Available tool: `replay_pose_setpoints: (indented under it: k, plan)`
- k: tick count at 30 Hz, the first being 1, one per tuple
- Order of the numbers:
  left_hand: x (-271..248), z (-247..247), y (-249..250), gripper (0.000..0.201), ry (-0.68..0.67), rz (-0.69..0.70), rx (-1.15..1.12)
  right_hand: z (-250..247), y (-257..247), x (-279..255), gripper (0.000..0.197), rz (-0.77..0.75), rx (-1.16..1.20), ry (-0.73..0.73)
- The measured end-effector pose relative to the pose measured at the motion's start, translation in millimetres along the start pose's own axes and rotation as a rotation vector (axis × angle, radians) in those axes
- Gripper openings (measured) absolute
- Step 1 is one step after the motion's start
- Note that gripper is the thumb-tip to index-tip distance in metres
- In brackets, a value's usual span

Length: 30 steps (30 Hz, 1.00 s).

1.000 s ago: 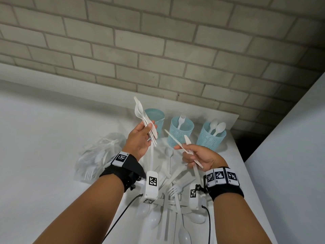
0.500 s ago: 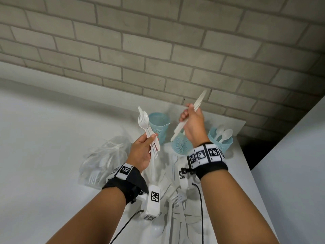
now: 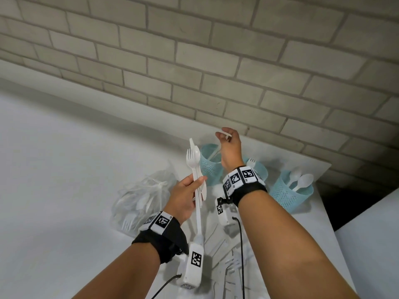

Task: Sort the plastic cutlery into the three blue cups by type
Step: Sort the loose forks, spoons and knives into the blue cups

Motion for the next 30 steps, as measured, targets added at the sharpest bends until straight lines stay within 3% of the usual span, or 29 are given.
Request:
replay_pose_setpoints:
  k: [5,9,13,16,20,24,27,30]
  plan:
    - [2,-2,-7,0.024,0.0,-0.025,0.058,-7,-23,-6,0.045,-0.119,-0.051,-0.007]
    - [0,2,-10,0.025,-0.018,-0.012,0.101,7,-54,-22,0.02,-0.262,-0.269,-0.158]
    - [-6,10,-11,0.019,-0.063,-0.018,0.13,16,-51,-33,0.018,-0.162,-0.54,-0.356]
    - [-10,16,-10,0.018,-0.099,-0.034,0.151,11,-43,-42,0.018,-0.077,-0.602,-0.417]
    - [-12,19,-10,0.019,-0.137,-0.031,0.168,2,-37,-46,0.016,-0.001,-0.58,-0.388]
    - [-15,20,-12,0.023,-0.149,-0.037,0.111,-24,-44,-40,0.021,0.026,-0.419,-0.189]
    - [-15,17,-12,0.023,-0.134,-0.031,0.067,-47,-44,-39,0.015,0.058,-0.26,-0.059]
    - [-15,14,-12,0.026,-0.095,0.001,0.06,-64,-40,-42,0.018,0.084,-0.223,-0.032]
Point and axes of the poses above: each hand's wrist, its own x-axis towards the middle knuckle, its own z-axis out of the palm, y = z × x, the point moved 10 cm from there along x, towards the middle knuckle, and after that the axes turned 4 degrees about y, right-handed, at the moved point
